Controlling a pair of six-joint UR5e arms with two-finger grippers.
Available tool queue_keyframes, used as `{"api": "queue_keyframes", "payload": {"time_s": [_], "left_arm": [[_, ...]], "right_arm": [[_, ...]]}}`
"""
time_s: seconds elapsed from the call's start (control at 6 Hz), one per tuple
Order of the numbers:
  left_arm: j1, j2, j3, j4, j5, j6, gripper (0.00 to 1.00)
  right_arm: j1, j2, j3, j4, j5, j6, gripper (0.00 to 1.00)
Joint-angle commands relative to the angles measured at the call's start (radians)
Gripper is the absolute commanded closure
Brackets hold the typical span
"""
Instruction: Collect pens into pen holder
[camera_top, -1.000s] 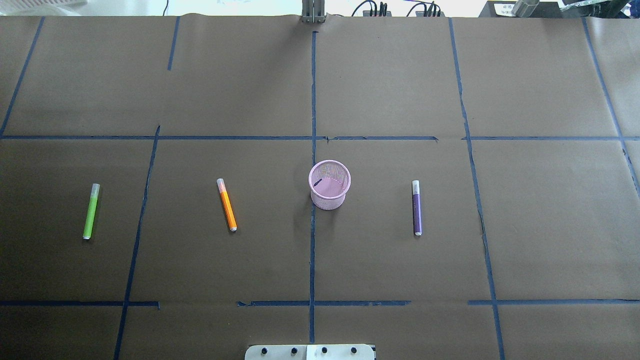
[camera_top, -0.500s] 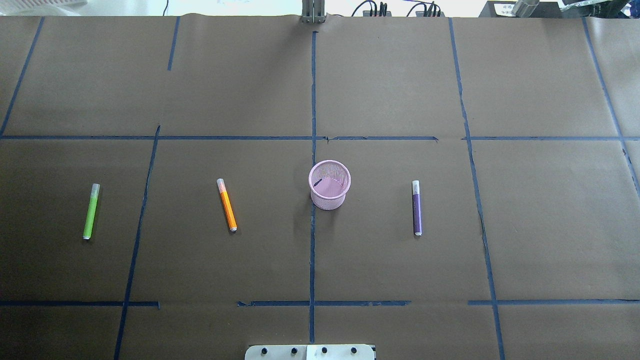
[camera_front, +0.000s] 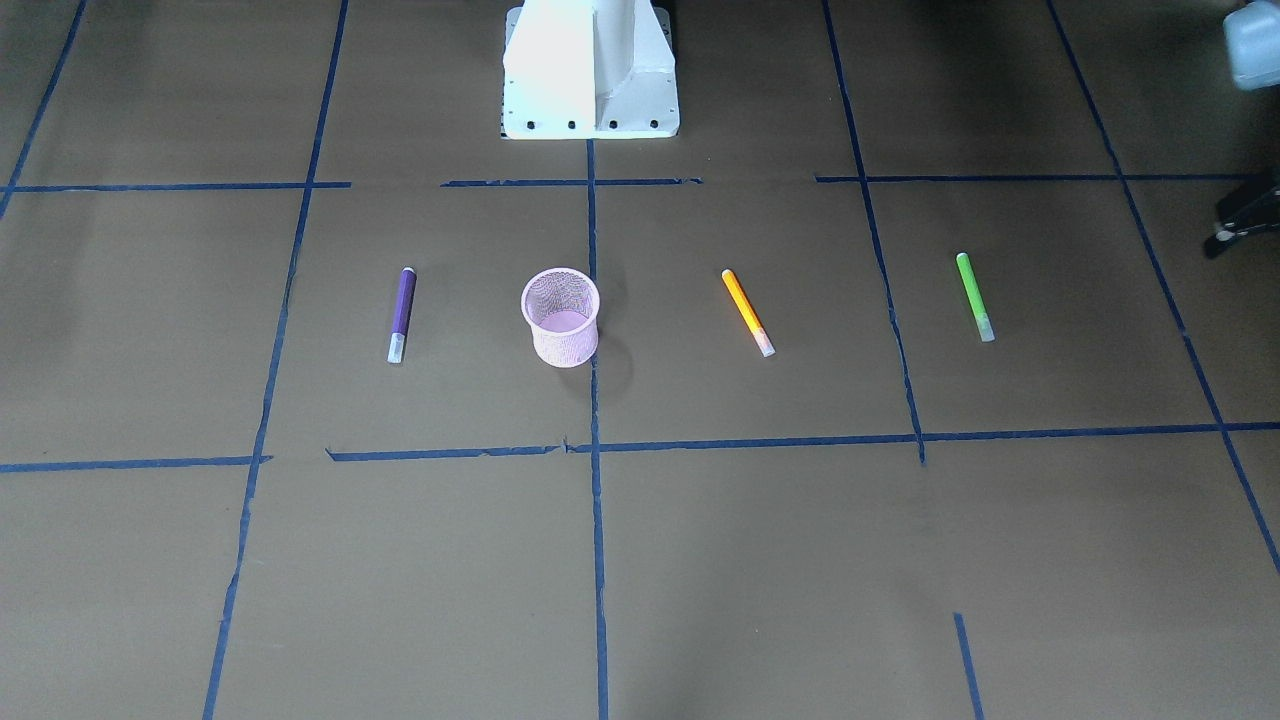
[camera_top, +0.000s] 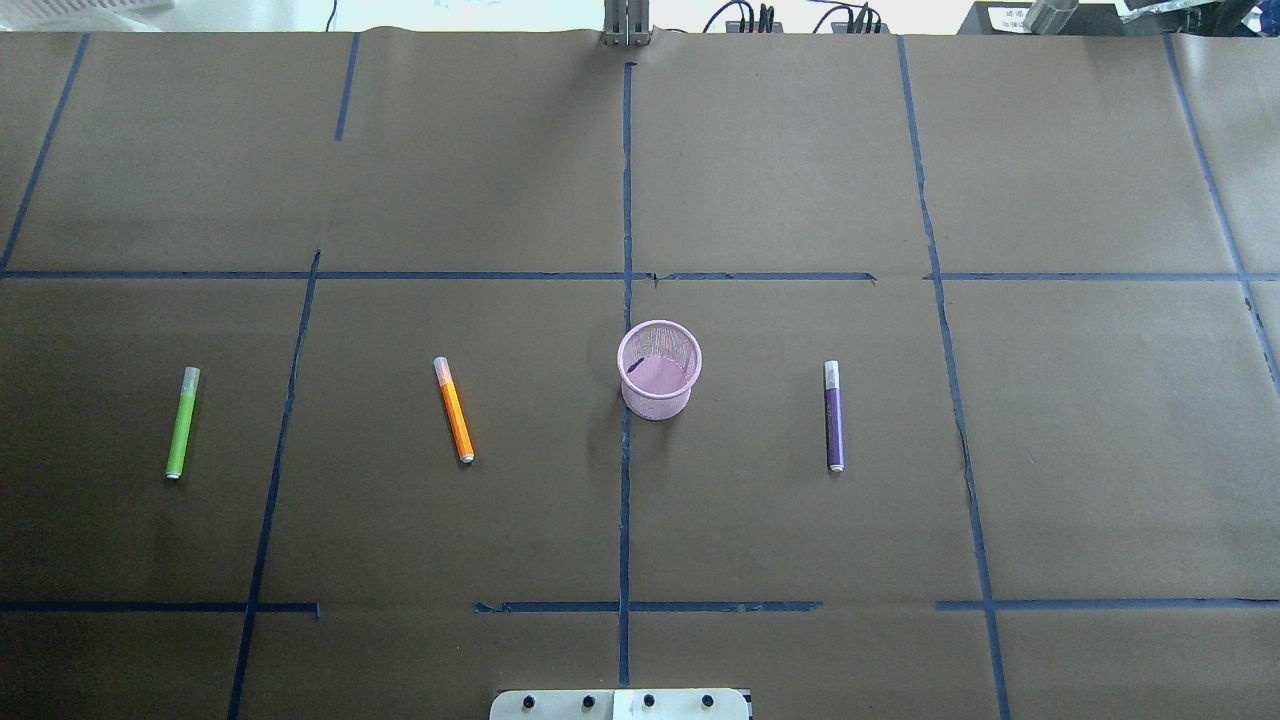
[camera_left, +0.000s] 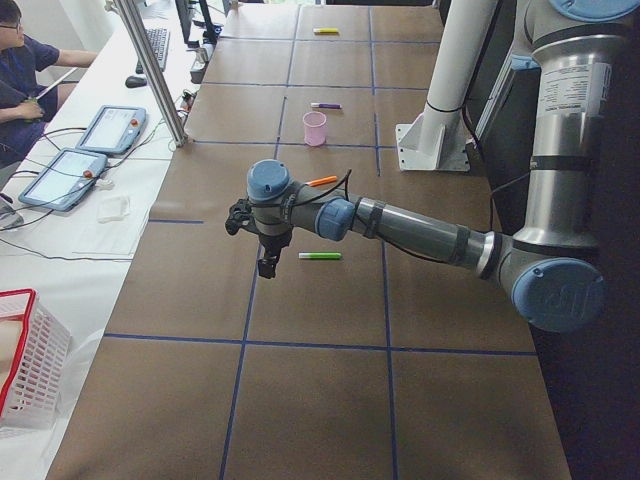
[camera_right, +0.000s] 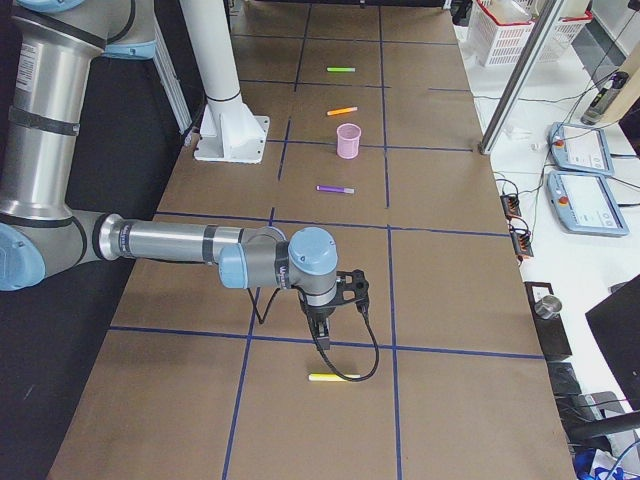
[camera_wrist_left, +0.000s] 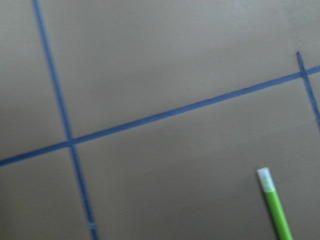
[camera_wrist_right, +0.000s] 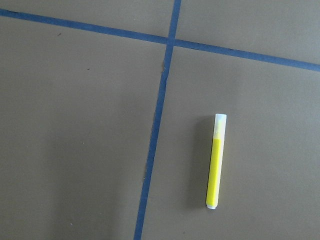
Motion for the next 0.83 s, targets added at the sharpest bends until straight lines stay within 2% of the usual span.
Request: {"api": "queue_keyframes", "payload": {"time_s": [0.0, 0.33, 0.67], "left_arm": [[0.208, 0.019, 0.034, -0.221, 0.170, -0.408, 0.00], [0.365, 0.017, 0.153, -0.488, 0.256, -0.665, 0.00], [0.479, 0.010, 0.160, -0.509, 0.310, -0.762, 0.00]], "right_arm": [[-0.002, 0.000, -0.002, 0.000, 0.000, 0.000, 0.00], [-0.004, 0.000, -0.005, 0.000, -0.001, -0.001, 0.00], [-0.004, -0.001, -0.006, 0.000, -0.001, -0.001, 0.00]]}}
